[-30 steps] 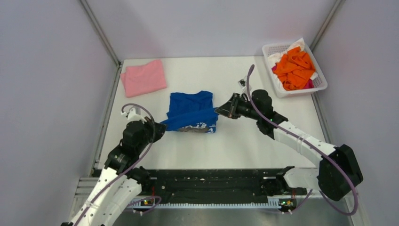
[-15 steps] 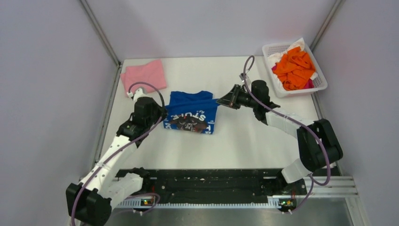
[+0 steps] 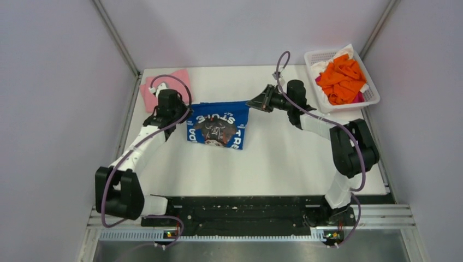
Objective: Fold and stack the t-shirts
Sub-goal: Fold the long partially folded tshirt into a neat square
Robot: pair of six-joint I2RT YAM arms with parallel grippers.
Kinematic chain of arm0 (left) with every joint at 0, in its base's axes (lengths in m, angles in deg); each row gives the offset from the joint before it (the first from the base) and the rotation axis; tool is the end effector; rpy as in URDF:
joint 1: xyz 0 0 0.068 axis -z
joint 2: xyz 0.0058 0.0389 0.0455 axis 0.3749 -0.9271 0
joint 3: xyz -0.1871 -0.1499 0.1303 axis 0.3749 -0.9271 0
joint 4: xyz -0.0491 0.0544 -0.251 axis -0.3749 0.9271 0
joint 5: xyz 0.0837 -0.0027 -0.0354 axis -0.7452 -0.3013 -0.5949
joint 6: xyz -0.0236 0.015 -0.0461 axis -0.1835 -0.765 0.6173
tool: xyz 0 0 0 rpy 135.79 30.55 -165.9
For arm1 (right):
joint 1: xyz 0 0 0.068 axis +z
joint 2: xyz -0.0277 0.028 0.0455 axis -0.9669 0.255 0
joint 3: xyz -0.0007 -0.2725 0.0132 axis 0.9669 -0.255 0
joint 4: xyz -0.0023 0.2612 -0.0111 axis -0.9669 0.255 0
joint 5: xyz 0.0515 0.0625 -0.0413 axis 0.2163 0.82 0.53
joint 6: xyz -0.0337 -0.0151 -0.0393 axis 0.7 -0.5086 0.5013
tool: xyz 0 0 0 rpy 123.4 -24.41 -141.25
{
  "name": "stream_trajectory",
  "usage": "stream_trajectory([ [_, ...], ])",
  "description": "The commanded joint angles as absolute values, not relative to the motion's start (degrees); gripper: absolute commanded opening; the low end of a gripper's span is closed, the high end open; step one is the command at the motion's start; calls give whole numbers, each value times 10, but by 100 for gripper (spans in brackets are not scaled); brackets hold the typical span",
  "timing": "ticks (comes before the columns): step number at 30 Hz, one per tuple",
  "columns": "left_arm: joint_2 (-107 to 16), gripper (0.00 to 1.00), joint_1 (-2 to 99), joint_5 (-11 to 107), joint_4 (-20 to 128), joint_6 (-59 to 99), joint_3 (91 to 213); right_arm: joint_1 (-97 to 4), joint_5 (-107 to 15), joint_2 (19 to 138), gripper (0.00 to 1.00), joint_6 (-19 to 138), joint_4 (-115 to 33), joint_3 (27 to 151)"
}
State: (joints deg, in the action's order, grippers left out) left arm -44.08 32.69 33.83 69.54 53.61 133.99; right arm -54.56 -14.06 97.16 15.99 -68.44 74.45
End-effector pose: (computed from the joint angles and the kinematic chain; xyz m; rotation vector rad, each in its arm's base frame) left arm 0.2839 -0.0498 0.2816 -0.6970 2.0651 -0.4474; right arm 0.3598 0.1601 0.2444 -0.0488 1.9970 1.4614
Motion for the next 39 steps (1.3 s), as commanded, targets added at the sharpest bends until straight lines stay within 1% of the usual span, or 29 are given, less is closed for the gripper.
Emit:
stream_trajectory([
  [1,-510,0,298,331,646,505,1406,-581,-130,1021,0,150,-721,787],
  [9,-653,0,279,378,636,499,1495,-605,-125,1118,0,132,-731,847],
  [13,-740,0,277,415,646,493,1566,-617,-133,1155,0,130,-722,871],
  [14,-760,2,277,424,652,494,1586,-618,-133,1164,0,131,-720,878],
  [16,-800,23,275,437,660,489,1625,-620,-137,1182,0,137,-701,897],
  [17,-819,33,275,445,665,484,1645,-620,-137,1190,6,144,-687,909],
  [18,-837,40,274,451,674,483,1666,-620,-140,1198,12,149,-674,918],
  [20,-862,53,272,472,696,475,1706,-621,-147,1207,41,160,-646,934],
  [21,-870,58,272,478,708,473,1723,-621,-154,1205,49,168,-631,942],
  [22,-874,69,272,483,716,470,1735,-620,-165,1199,56,178,-616,943],
  [23,-873,75,272,487,721,467,1744,-621,-177,1190,62,187,-603,943],
  [24,-868,76,272,495,721,465,1744,-620,-196,1179,71,199,-586,942],
  [25,-861,77,272,510,720,463,1739,-621,-209,1168,77,210,-566,941],
  [27,-846,81,273,539,708,459,1723,-619,-235,1141,83,231,-541,928],
  [28,-838,87,274,556,699,456,1711,-616,-245,1128,84,238,-536,919],
  [31,-830,91,282,598,669,442,1690,-598,-269,1095,88,264,-506,901],
  [32,-835,98,286,613,668,437,1693,-588,-277,1086,89,278,-494,898],
  [36,-873,99,301,660,670,436,1726,-552,-286,1064,91,298,-491,889],
  [39,-914,99,304,661,665,444,1776,-532,-267,1083,92,285,-511,896],
])
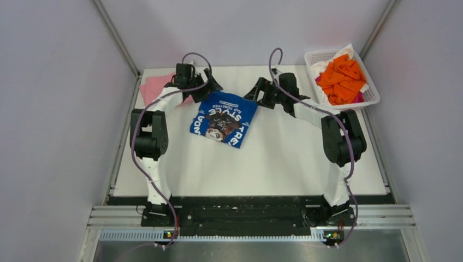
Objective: Fold and stack the t-shirts
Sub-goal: Fold the long partially folded tshirt into a neat square
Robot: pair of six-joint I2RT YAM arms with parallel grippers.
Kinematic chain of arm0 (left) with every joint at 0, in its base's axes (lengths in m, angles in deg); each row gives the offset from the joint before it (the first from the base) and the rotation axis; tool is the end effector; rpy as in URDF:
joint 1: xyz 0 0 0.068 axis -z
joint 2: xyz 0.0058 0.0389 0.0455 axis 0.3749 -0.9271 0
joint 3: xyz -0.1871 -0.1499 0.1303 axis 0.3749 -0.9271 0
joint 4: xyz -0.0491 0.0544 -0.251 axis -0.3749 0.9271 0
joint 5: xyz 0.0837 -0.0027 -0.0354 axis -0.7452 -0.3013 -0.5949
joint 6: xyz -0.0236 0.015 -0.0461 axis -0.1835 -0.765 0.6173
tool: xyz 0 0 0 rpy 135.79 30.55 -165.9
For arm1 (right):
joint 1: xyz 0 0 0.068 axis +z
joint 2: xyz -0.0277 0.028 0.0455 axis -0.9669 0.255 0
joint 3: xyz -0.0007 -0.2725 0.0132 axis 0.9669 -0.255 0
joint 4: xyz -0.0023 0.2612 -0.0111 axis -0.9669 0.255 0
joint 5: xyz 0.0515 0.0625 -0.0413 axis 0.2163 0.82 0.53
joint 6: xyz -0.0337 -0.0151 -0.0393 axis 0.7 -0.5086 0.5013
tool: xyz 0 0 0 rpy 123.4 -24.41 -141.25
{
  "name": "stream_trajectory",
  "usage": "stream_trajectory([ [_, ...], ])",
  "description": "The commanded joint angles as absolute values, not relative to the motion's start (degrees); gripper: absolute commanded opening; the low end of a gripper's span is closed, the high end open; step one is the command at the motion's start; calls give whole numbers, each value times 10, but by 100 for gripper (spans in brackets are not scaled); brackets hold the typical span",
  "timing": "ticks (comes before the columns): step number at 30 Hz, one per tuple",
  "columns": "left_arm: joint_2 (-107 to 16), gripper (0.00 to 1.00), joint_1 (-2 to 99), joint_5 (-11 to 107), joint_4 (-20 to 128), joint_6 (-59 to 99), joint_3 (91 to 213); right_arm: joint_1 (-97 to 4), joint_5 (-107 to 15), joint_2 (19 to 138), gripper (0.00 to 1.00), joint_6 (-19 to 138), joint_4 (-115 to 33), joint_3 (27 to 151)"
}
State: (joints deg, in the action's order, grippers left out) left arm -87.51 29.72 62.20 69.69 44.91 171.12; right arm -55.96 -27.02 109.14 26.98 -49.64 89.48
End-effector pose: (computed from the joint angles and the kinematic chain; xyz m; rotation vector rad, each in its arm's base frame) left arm 0.4632 -0.0764 0.2276 -0.3597 2.3122 -0.8362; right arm 0.4156 0.1623 0.2133 0.0728 2.1916 1.0881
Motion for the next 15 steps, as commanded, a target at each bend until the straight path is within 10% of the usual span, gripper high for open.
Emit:
stream_trajectory([
  [1,-933,99,304,659,668,446,1798,-527,-258,1095,93,282,-512,906],
  [15,-1109,99,300,563,819,461,1956,-503,-285,1274,99,359,-386,1063],
])
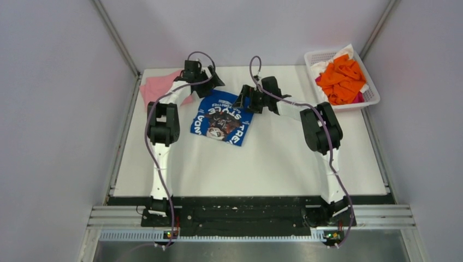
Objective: Fold and stack the t-shirts
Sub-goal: Fold the long partially folded tshirt into a neat square, then put the neatly folded tshirt into the corner of the board with the left arm
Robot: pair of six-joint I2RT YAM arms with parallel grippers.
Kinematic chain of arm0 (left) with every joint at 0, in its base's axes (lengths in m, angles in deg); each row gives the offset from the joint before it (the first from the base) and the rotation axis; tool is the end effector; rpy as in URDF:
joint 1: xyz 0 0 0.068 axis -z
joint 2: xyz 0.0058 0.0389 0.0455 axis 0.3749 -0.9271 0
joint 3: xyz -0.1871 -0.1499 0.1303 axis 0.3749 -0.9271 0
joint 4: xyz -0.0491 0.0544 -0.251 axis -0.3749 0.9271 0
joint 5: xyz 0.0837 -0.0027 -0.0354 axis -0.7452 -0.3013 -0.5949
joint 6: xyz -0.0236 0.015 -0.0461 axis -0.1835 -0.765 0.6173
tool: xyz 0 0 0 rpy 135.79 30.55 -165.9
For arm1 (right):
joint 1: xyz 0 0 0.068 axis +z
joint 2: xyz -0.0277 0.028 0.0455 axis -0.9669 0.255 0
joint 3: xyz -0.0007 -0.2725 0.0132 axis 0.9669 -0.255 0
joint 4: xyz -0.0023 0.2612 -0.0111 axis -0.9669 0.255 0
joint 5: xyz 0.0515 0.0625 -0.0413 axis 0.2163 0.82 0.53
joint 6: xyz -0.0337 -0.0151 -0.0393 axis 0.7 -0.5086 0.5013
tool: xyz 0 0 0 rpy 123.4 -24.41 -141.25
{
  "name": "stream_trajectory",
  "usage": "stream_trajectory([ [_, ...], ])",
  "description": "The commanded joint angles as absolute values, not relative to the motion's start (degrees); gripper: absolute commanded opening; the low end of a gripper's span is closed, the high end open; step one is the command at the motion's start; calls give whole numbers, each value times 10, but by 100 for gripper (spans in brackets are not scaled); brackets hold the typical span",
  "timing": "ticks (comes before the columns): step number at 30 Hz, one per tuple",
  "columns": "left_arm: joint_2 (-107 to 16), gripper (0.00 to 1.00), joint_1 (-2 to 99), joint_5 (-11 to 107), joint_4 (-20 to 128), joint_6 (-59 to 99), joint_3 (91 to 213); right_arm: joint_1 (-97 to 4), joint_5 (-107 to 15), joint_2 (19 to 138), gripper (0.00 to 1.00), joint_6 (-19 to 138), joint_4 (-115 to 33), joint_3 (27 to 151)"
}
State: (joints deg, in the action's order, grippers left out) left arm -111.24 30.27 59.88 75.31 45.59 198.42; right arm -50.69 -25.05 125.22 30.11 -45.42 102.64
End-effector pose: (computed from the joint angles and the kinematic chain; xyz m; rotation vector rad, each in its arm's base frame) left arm 0.5469 -0.0917 0.1715 -0.4000 2.3438 -0.7943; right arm 0.4452 0.2222 0.1537 -0.0707 2.3322 1.1175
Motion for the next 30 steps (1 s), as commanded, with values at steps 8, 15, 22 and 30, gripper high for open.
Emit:
stream_trajectory([
  [8,-842,98,311,542,722,485,1568,-502,-290,1189,99,501,-348,964],
  [15,-683,99,318,494,714,490,1476,-503,-336,1027,99,529,-396,833],
  [22,-596,99,342,484,737,499,1401,-502,-448,851,99,452,-462,724],
  [30,-624,99,441,466,737,526,1359,-525,-693,633,99,358,-467,550],
])
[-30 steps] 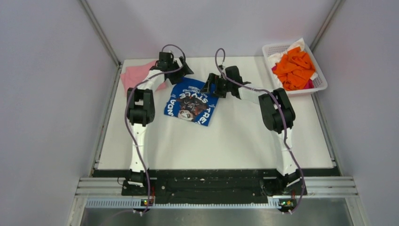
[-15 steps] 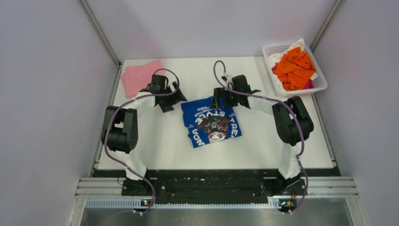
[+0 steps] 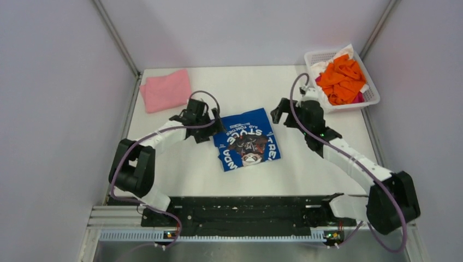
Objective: Fold and stack the t-shirts
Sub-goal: Put the neatly folded tshirt into the corner of the board with the left arm
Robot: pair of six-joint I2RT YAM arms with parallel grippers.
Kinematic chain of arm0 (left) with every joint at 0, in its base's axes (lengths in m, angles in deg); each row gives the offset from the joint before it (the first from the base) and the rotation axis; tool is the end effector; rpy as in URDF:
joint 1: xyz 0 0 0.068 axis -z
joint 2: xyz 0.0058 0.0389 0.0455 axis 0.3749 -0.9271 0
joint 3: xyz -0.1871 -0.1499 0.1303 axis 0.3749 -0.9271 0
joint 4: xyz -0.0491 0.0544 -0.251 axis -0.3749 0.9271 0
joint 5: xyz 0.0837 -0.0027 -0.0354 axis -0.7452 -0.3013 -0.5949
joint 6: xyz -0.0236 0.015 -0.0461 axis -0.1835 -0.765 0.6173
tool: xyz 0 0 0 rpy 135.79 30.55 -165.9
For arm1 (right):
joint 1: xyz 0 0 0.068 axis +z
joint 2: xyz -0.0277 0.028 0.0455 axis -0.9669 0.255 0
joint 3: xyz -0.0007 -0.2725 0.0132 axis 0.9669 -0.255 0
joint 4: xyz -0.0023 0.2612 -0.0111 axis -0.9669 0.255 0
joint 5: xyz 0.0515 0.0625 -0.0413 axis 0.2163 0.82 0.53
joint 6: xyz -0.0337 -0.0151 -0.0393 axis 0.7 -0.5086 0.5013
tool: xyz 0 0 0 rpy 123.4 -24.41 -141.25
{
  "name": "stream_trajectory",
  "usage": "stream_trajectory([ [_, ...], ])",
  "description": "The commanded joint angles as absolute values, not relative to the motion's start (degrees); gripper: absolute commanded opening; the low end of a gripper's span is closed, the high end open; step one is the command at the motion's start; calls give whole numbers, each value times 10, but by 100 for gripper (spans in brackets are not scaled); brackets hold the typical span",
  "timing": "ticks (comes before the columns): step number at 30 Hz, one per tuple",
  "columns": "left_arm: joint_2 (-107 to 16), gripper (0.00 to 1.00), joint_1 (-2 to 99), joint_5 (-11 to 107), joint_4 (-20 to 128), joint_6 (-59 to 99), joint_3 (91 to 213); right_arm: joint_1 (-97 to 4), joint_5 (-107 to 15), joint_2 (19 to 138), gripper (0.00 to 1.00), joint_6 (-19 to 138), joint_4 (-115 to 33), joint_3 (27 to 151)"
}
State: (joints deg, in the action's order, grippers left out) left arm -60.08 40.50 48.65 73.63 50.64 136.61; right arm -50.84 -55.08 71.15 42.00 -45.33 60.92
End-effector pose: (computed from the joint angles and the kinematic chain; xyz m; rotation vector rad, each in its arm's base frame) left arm 0.3074 -0.1085 0.2103 -0.4453 2.5117 -0.6284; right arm 0.2683 0.1209 0.2690 0.0138 2.0088 0.5282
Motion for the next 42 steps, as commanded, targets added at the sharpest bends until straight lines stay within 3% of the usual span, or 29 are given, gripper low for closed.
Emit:
stream_trajectory([
  [1,-635,99,447,462,739,532,1362,-529,-698,604,99,355,-467,536],
  [8,-714,96,472,446,756,545,1397,-539,-725,533,99,364,-444,509],
  [15,-788,78,514,445,773,565,1455,-542,-734,536,99,366,-444,504],
  [20,-866,64,552,315,900,593,1564,-545,-751,531,99,366,-452,495],
  [24,-933,41,562,255,977,595,1658,-549,-760,531,99,369,-451,491],
  [27,-979,7,566,216,1027,587,1728,-553,-770,529,99,375,-451,488],
  [28,-991,0,567,200,1045,585,1750,-554,-775,529,99,377,-451,487],
  [36,-1014,0,562,-41,1111,506,1890,-562,-787,534,99,386,-464,480],
  [42,-985,0,538,-175,964,300,1901,-565,-792,542,99,393,-471,479],
])
